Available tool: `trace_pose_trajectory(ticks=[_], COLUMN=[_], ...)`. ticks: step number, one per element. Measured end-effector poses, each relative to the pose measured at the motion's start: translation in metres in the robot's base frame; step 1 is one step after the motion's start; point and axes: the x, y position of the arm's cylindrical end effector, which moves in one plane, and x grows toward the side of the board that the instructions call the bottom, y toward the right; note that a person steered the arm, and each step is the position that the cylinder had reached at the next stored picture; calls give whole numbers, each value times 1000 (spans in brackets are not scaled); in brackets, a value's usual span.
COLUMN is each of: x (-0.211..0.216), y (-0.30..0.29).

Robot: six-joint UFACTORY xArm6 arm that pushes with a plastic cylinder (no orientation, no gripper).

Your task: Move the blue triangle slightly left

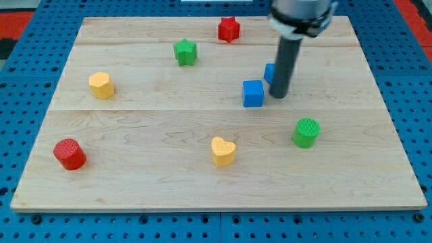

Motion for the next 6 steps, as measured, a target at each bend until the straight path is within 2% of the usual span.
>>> trace_pose_trajectory(ticks=[1,2,3,4,5,6], x=[2,-1,-4,-34,-58,-36], y=[-63,-60,24,92,78,-14])
